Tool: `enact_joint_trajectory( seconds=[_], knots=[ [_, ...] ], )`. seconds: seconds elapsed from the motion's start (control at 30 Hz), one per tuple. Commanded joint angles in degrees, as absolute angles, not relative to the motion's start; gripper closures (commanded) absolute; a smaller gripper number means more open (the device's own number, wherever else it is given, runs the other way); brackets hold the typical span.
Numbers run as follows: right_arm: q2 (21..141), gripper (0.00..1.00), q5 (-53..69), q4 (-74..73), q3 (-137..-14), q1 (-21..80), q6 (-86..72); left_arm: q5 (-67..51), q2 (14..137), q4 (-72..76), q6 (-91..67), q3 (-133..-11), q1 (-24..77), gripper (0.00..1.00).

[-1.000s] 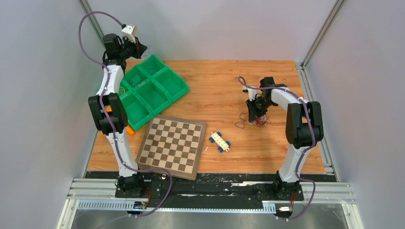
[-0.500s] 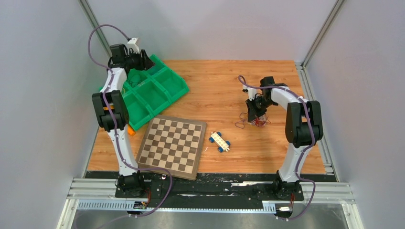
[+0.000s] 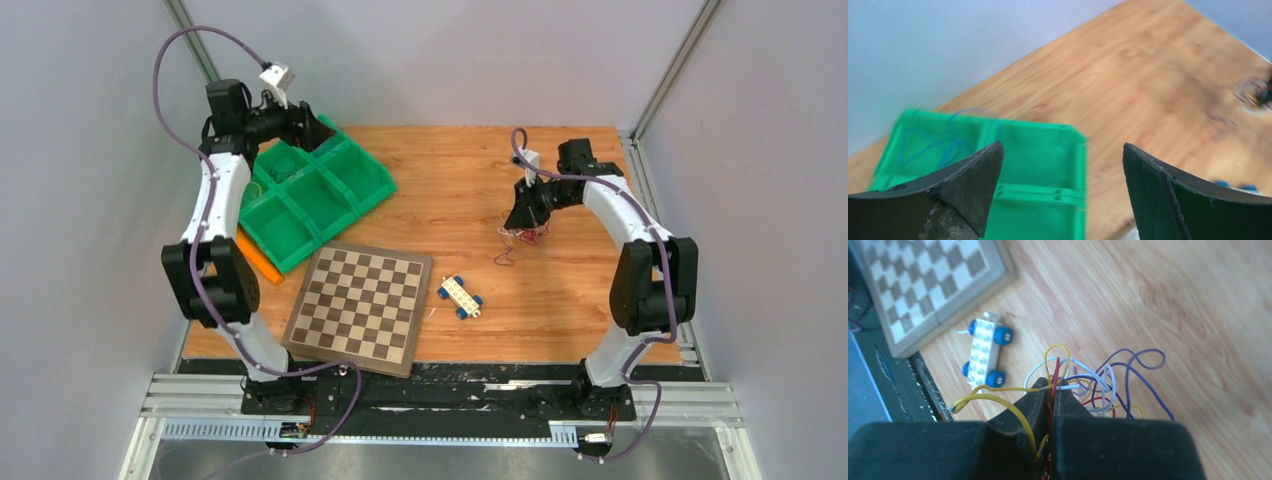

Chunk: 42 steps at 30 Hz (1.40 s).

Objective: Untangle the cables

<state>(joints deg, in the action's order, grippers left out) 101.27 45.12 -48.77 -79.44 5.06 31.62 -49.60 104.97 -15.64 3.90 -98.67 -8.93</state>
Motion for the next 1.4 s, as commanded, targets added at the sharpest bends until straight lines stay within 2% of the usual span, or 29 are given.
enact_joint_trajectory(
  seconds=[0.0,0.1,0.2,0.37,0.53,0.77,1.17,1.3,1.37],
  knots=[
    [94.1,1.00,56.1,-48.4,-82.0,5.8,34.0,-61.6,93.6,-21.2,19.0,-88.4,0.5,0.05],
    [90.8,1.00,59.3,-48.5,-81.5,7.3,34.5,-64.3,88.8,-22.0,24.7,-82.3,9.4,0.07],
    [88.0,1.00,59.6,-48.4,-81.3,9.9,34.3,-64.6,86.5,-16.2,23.2,-76.3,17.3,0.11],
    [84.9,1.00,56.2,-47.6,-80.2,15.5,32.3,-61.5,82.9,8.8,0.7,-69.0,26.0,0.27],
    [83.1,1.00,55.2,-47.1,-78.1,17.2,31.6,-57.2,80.7,17.8,-5.8,-65.0,33.4,0.35],
    [82.2,1.00,55.1,-46.8,-76.8,19.0,31.4,-52.6,81.5,20.9,-8.1,-65.0,37.7,0.38],
    [80.1,0.99,55.4,-46.7,-75.3,19.8,31.4,-48.2,85.3,18.6,-7.9,-67.6,40.0,0.37],
    [79.8,0.99,55.4,-46.7,-75.1,19.9,31.5,-48.7,86.4,17.7,-7.9,-68.9,40.6,0.42],
    [79.6,0.98,55.4,-46.7,-75.1,19.9,31.5,-49.1,86.8,17.4,-8.0,-69.6,41.0,0.51]
  ],
)
